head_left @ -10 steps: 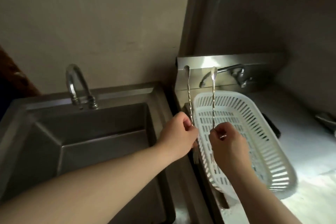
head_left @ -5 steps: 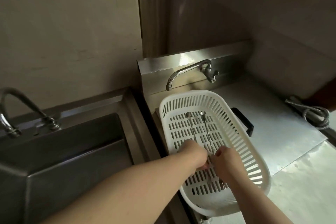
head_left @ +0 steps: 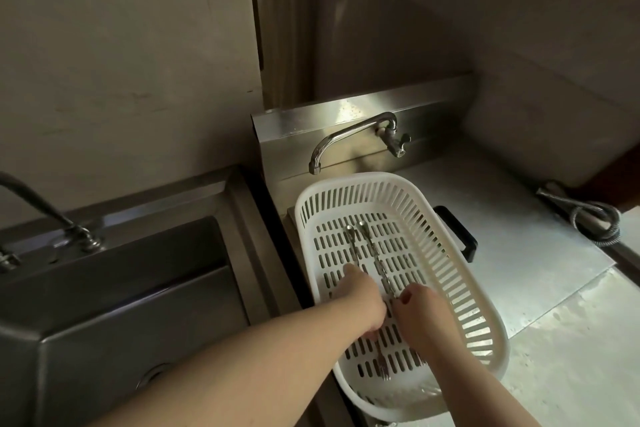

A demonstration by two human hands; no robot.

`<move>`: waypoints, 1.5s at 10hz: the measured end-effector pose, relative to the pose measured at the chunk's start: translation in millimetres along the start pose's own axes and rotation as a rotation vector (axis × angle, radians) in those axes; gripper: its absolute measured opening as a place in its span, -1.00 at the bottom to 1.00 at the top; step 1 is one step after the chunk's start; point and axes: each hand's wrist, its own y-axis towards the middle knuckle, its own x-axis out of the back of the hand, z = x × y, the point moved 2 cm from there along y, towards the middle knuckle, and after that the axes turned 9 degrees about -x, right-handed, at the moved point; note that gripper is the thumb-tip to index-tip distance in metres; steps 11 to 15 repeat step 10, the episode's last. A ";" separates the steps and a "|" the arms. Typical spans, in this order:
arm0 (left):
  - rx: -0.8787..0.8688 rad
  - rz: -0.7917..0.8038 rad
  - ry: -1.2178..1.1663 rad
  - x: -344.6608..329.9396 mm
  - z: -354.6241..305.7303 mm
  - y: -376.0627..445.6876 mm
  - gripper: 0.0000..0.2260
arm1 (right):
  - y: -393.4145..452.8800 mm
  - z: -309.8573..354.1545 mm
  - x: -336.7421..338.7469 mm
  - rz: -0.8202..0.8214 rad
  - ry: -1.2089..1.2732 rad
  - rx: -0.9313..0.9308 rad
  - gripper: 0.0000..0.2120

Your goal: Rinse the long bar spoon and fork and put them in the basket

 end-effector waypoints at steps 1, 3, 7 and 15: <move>-0.248 -0.038 0.356 8.6 -8.2 -3.3 -0.28 | 2.5 0.5 0.4 -0.009 -0.006 0.006 -0.82; -0.275 0.144 0.766 8.5 3.7 3.7 -0.20 | 2.7 -0.1 -3.0 -0.010 -0.003 0.008 -0.83; -0.102 0.116 0.566 -1.4 4.6 14.5 -0.24 | 6.1 -1.1 -6.3 -0.021 0.002 0.007 -0.82; -0.556 -0.135 0.644 40.8 1.3 -24.9 -0.46 | -3.4 2.2 8.5 -0.050 0.037 0.048 -0.87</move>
